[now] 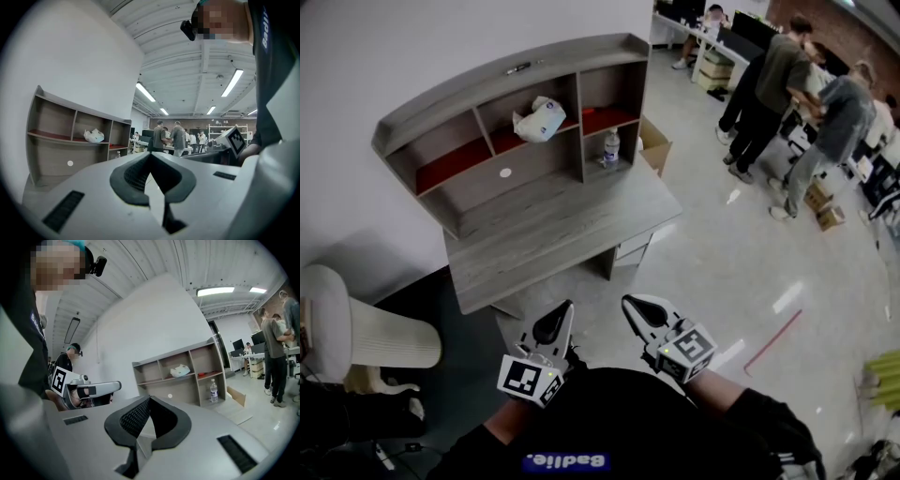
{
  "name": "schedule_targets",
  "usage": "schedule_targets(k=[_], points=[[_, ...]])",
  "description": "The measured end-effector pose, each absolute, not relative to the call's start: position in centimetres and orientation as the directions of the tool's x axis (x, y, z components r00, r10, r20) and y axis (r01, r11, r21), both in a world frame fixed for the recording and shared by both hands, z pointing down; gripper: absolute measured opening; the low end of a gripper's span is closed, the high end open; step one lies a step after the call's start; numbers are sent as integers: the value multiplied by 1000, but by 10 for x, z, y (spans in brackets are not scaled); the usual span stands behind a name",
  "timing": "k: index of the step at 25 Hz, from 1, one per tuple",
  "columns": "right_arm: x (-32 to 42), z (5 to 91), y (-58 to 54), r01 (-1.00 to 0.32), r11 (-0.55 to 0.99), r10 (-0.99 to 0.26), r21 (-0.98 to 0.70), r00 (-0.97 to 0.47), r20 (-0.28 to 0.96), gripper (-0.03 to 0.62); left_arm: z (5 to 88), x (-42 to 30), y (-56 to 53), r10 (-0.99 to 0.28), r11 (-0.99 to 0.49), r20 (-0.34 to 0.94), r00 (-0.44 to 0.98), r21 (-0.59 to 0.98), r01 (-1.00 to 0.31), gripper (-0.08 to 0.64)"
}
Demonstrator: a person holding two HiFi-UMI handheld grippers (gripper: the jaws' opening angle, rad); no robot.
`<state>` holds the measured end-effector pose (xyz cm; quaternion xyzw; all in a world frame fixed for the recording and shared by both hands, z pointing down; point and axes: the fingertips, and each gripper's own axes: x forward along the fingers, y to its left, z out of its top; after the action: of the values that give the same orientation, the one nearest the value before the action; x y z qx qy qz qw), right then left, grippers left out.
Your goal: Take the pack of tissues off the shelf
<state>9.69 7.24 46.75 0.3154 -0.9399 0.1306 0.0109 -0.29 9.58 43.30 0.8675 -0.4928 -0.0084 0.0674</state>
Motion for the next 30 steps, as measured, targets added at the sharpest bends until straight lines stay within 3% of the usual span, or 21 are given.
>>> schedule_targets(k=[30], points=[[-27,456,-93,-741,649,-714,-173,-672,199,29,438,-128,-97,-737,-660,76,672,139,-739,3]])
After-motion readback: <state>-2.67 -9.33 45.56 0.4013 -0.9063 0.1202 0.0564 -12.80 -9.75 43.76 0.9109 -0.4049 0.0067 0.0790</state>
